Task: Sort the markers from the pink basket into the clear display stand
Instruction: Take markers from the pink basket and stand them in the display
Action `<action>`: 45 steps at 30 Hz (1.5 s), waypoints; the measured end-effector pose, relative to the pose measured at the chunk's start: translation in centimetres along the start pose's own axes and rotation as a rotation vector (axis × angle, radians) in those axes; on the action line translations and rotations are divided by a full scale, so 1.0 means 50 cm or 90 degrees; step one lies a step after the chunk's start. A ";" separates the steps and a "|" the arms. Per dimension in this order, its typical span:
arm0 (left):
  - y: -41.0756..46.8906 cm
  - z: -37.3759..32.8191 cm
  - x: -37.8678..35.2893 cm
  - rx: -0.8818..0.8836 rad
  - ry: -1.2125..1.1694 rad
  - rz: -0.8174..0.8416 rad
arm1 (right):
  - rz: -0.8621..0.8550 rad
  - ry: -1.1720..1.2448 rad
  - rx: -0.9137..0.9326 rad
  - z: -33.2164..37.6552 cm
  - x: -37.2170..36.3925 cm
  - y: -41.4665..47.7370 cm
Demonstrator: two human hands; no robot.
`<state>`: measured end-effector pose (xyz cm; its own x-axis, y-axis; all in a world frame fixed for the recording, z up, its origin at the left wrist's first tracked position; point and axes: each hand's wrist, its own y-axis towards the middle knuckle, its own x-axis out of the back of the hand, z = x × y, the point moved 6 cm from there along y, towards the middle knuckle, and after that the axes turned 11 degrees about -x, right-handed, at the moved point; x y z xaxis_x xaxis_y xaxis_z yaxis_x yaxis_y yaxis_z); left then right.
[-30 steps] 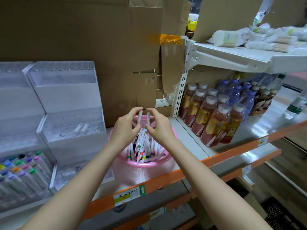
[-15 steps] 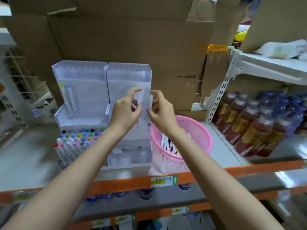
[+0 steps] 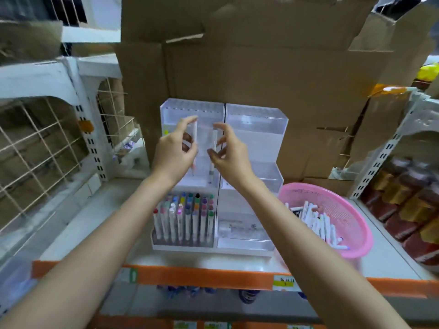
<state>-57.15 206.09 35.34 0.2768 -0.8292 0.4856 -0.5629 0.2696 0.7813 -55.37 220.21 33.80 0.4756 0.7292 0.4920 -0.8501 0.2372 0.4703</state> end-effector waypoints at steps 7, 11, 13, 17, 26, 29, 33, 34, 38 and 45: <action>0.042 0.065 0.049 -0.023 -0.065 -0.027 | -0.060 -0.019 0.034 0.056 -0.049 0.045; 0.057 0.085 0.056 -0.043 -0.100 -0.039 | -0.091 -0.032 0.018 0.059 -0.074 0.067; 0.064 0.094 0.054 -0.049 -0.119 -0.041 | -0.105 -0.031 0.013 0.057 -0.085 0.073; 0.071 0.115 0.048 -0.061 -0.148 -0.032 | -0.148 -0.031 0.016 0.054 -0.100 0.075; 0.067 0.149 0.031 -0.080 -0.211 -0.014 | -0.176 -0.033 0.033 0.055 -0.131 0.075; 0.065 0.157 0.025 -0.081 -0.214 -0.007 | -0.174 -0.044 0.041 0.055 -0.135 0.073; 0.069 0.157 0.019 -0.092 -0.187 -0.010 | -0.177 -0.047 0.052 0.051 -0.135 0.072; 0.069 0.158 0.018 -0.093 -0.181 -0.010 | -0.178 -0.049 0.052 0.049 -0.134 0.072; 0.066 0.159 0.011 -0.097 -0.153 -0.008 | -0.178 -0.043 0.041 0.034 -0.134 0.070; 0.055 0.157 -0.002 -0.147 -0.092 0.004 | -0.173 -0.036 0.037 0.021 -0.139 0.066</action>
<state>-64.85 203.06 34.35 0.1502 -0.8842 0.4422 -0.3669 0.3655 0.8554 -61.22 215.26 32.69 0.6976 0.6064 0.3817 -0.6760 0.3804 0.6311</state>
